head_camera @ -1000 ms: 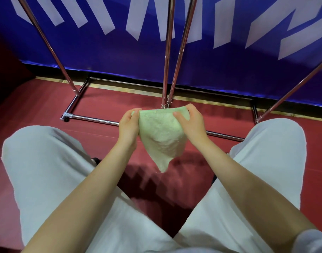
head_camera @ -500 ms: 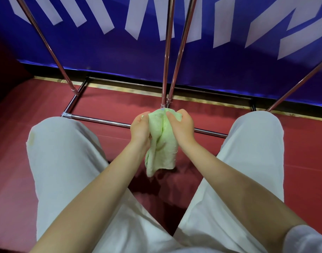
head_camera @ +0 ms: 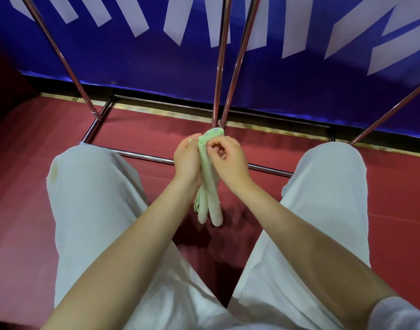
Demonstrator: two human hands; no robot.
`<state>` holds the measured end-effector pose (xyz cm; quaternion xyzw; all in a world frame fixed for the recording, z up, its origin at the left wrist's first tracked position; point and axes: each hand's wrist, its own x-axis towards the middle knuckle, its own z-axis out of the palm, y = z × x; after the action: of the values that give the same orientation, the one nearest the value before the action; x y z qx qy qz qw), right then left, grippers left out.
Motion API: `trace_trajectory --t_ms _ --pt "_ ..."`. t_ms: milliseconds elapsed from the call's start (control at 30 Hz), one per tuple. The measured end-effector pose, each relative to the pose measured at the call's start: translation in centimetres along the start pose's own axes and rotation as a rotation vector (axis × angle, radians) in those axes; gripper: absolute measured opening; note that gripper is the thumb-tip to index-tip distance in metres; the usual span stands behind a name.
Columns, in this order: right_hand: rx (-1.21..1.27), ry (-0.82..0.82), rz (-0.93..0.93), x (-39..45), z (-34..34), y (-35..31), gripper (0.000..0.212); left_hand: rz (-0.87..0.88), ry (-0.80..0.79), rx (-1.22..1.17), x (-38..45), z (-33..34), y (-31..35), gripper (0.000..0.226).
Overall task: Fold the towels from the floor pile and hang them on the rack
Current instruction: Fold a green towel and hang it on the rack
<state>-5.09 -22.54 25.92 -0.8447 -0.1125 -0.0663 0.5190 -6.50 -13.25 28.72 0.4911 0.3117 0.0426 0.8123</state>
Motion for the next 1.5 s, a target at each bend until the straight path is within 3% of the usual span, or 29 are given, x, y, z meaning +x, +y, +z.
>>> trace_trajectory --t_ms 33,133,200,333,633,767,933,1133,1300,1500 --pt "-0.066 0.032 -0.040 0.1 -0.1 0.3 0.004 0.011 -0.010 0.009 0.0 0.0 0.1 0.015" --pt "-0.064 0.133 -0.025 0.4 -0.8 0.4 0.034 0.043 -0.070 0.066 -0.1 -0.1 0.4 0.016" --pt "0.032 0.103 0.059 0.7 -1.5 0.1 0.051 0.076 -0.121 0.096 -0.3 -0.1 0.8 0.016" --pt "0.206 -0.044 0.232 1.0 -2.0 -0.1 0.028 0.166 -0.169 0.197 -0.4 -0.6 0.9 0.022" --pt "0.239 0.058 0.291 0.5 -2.3 0.0 0.015 0.365 -0.252 0.452 -2.0 -0.6 -0.9 0.025" --pt "0.358 0.010 0.280 -0.3 -2.4 -0.5 0.028 0.338 -0.197 0.344 -2.0 -0.9 -0.8 0.024" --pt "0.526 -0.162 0.306 -1.9 -1.5 -0.2 0.004 0.286 -0.176 0.145 -1.4 -1.8 0.8 0.020" --pt "0.362 -0.444 0.409 -2.3 0.4 2.0 0.031 0.292 -0.133 0.076 -0.9 -2.6 1.4 0.020" --pt "0.229 -0.445 0.427 -2.3 1.8 2.6 0.027 0.290 -0.144 0.030 -1.0 -2.7 1.9 0.019" --pt "0.401 -0.328 0.585 -2.0 2.7 2.9 0.023 0.309 -0.092 -0.074 0.7 -3.4 3.3 0.018"
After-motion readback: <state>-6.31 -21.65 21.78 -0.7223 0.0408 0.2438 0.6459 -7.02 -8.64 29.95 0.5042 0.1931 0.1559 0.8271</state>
